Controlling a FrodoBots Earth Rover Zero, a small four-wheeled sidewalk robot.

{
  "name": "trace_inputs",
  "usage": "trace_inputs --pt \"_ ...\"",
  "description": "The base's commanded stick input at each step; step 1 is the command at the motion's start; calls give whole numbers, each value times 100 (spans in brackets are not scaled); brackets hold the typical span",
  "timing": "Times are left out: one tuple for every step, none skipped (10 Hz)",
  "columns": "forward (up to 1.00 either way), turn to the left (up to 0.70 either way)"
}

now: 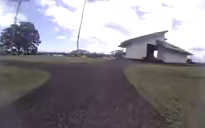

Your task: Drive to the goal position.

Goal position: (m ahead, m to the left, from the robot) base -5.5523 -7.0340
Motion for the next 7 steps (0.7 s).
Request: trace_inputs --pt "50 0" --pt "50 0" --pt "50 0" --pt "50 0" --pt "50 0" --pt "50 0" --pt "50 0"
